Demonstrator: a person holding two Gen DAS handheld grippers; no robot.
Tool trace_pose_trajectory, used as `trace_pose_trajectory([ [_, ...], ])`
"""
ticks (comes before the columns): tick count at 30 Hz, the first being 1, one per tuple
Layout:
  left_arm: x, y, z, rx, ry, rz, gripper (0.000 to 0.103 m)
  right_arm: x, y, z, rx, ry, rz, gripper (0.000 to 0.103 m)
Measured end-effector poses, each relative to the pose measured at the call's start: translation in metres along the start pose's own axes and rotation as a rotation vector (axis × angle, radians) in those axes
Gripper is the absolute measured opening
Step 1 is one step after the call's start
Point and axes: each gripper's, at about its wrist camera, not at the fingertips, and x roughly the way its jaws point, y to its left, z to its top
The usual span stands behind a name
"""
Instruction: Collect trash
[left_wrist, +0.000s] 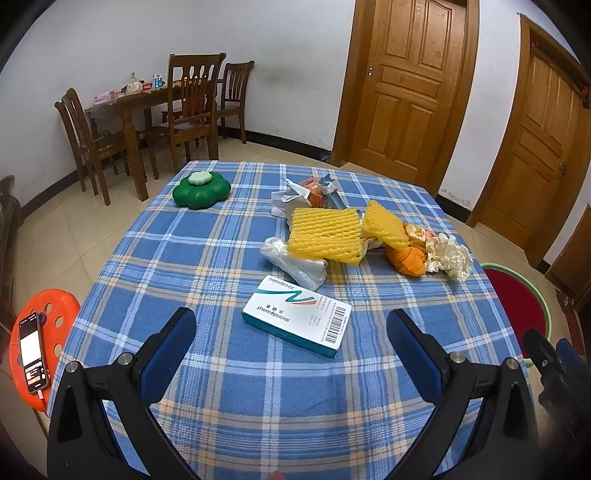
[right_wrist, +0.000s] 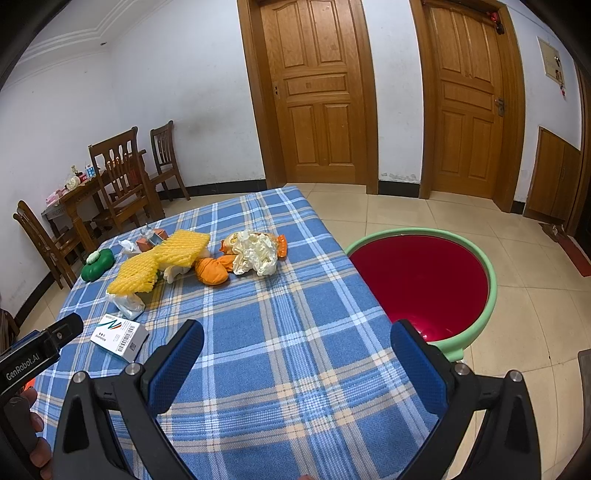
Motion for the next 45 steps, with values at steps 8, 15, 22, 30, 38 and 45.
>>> trace_pose_trajectory([
  [8, -0.001, 0.001, 0.000, 0.001, 0.001, 0.000, 0.102, 0.000, 0.000, 0.000, 0.000, 0.000, 0.000, 0.103],
  [15, -0.002, 0.003, 0.000, 0.000, 0.004, 0.001, 0.102, 0.000, 0.000, 0.000, 0.001, 0.001, 0.000, 0.103],
  [22, 0.000, 0.001, 0.000, 0.001, 0.003, 0.001, 0.102, 0.000, 0.000, -0.001, 0.000, 0.001, 0.001, 0.103],
  [30, 0.000, 0.001, 0.000, 0.001, 0.004, 0.000, 0.102, 0.000, 0.000, -0.002, 0.001, 0.001, 0.000, 0.103],
  [38, -0.004, 0.007, -0.003, 0.000, 0.010, 0.002, 0.102, 0.001, 0.000, -0.002, 0.001, 0.002, 0.001, 0.103],
  [45, -0.003, 0.011, -0.011, 0.000, 0.015, 0.004, 0.102, 0.001, -0.001, -0.003, 0.002, 0.004, 0.001, 0.103],
])
